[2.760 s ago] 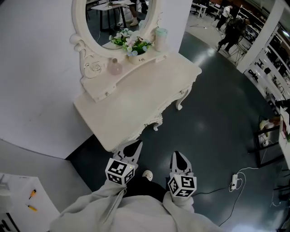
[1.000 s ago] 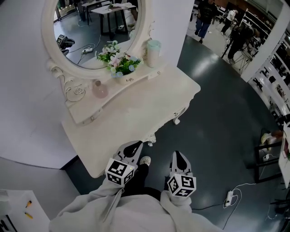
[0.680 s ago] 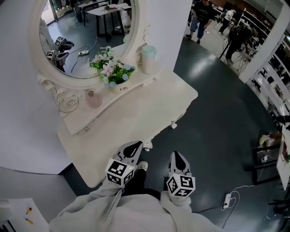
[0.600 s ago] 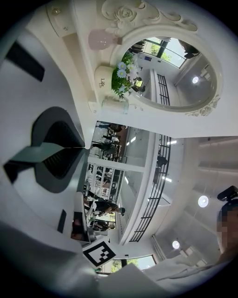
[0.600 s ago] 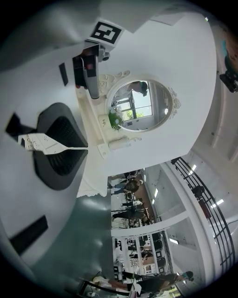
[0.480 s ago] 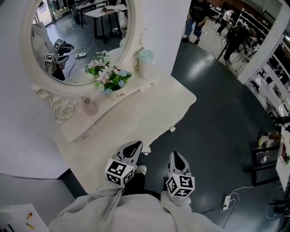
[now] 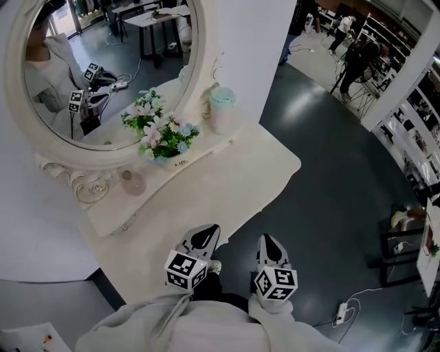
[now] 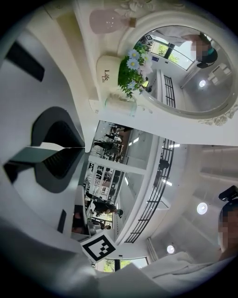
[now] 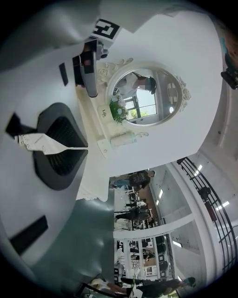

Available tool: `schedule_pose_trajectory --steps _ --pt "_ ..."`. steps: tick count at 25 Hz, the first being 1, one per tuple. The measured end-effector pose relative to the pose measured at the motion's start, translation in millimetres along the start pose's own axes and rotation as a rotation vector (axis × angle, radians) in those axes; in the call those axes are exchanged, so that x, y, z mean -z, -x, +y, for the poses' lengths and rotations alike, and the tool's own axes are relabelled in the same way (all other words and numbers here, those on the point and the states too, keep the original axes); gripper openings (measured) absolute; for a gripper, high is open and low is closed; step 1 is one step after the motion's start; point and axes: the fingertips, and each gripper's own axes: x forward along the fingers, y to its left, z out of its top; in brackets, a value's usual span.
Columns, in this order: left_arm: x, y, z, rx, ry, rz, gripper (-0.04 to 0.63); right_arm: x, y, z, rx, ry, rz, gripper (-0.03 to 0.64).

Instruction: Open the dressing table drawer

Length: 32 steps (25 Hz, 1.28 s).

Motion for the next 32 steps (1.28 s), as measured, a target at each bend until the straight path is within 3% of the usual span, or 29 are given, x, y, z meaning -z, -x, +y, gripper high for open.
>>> schedule_pose_trajectory --steps 17,22,32 --pt "10.1 -39.1 19.6 0.028 0.123 0.013 0.015 -32.9 -77.1 4.2 -0.045 0.047 0.003 0.038" --pt "10.3 -51.6 32.2 -0.01 0.159 0.004 0.015 -35.8 -101.2 1.8 -0.082 0.06 0.025 0.038" --pt "-1.6 -85.9 67.6 -0.173 0.154 -0.007 0.015 -51.8 -161.1 -15.4 -0.185 0.071 0.083 0.038"
